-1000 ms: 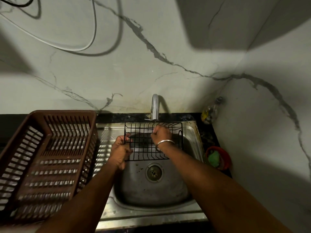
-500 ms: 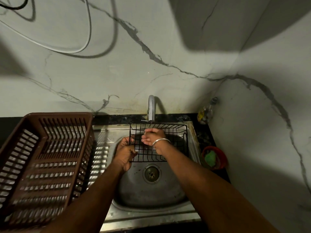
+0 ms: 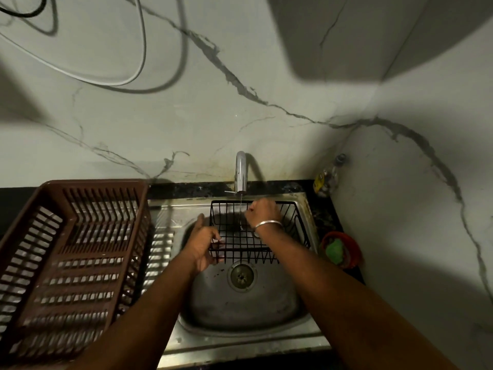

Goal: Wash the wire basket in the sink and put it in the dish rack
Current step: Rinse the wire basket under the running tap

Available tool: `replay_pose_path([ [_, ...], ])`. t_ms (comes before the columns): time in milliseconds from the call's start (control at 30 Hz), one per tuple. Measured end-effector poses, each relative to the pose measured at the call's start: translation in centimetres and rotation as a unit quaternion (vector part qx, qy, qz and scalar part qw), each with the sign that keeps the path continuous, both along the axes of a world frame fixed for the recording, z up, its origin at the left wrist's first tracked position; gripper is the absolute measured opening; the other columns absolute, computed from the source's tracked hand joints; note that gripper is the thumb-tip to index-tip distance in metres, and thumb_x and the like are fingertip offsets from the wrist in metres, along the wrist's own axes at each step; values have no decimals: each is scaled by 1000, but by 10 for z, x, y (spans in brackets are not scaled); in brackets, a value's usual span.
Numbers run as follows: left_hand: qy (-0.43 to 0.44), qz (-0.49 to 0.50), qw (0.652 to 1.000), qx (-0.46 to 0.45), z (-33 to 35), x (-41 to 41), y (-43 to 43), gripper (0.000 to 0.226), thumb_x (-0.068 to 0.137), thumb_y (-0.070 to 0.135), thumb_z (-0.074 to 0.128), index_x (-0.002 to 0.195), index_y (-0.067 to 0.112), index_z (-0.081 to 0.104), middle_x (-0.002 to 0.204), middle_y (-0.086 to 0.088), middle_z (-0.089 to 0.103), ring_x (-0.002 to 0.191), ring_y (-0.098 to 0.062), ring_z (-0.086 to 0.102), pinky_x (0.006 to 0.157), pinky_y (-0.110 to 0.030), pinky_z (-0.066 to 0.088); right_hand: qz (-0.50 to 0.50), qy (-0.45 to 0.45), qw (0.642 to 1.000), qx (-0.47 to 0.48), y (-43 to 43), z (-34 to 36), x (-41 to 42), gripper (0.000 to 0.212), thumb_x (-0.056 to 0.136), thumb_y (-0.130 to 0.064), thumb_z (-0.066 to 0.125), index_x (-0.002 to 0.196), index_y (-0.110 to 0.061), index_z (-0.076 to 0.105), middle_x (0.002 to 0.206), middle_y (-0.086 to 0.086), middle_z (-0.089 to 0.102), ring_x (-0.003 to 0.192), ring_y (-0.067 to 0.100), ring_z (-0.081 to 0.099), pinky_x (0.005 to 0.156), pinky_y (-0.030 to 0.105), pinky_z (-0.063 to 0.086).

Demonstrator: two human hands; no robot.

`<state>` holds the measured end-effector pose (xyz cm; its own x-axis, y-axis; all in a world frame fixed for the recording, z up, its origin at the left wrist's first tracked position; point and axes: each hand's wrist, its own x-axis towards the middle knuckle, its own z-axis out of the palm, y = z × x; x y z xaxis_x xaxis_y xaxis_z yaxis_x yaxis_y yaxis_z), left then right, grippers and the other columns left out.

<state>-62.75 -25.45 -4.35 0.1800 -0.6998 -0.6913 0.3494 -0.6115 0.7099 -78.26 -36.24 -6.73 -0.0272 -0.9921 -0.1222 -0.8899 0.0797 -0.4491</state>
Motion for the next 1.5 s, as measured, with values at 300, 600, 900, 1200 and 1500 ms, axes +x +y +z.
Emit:
replay_pose_path([
  [300,-85,-80,991,60,23,-11,-4,27,83,4,51,98,18,69,95,-15,63,90,-32,60,68,-40,52,242,-2,970,-24,-9,-5,25,27,91,-42,73,108,-22,79,103,5,77,98,27,69,86,37,55],
  [600,-145,-86,986,-2,20,-3,-10,46,68,8,57,99,38,71,105,-16,75,105,-43,68,93,-57,57,189,-102,977,14,-7,-9,21,13,94,-31,72,100,-22,78,95,5,74,93,22,67,86,35,55],
  [900,-195,-93,976,-33,20,-8,-8,83,83,4,63,155,41,49,119,-4,73,97,-21,68,88,-44,62,203,-126,971,19,-8,-8,-8,14,94,-26,72,89,-15,78,84,2,74,79,18,70,81,37,58],
  [1200,-250,-106,960,-71,12,-12,-3,80,93,6,63,160,43,41,122,-4,72,76,-12,62,64,-32,54,185,-153,970,30,3,-15,-16,18,96,-22,69,111,-23,78,94,-1,77,89,17,72,86,35,59],
  [1500,-253,-92,957,-112,9,-8,2,83,90,6,67,160,42,41,135,-5,70,94,-22,73,80,-41,61,194,-189,963,-8,1,0,0,15,94,-16,71,107,-15,79,98,3,77,92,19,71,87,32,56],
])
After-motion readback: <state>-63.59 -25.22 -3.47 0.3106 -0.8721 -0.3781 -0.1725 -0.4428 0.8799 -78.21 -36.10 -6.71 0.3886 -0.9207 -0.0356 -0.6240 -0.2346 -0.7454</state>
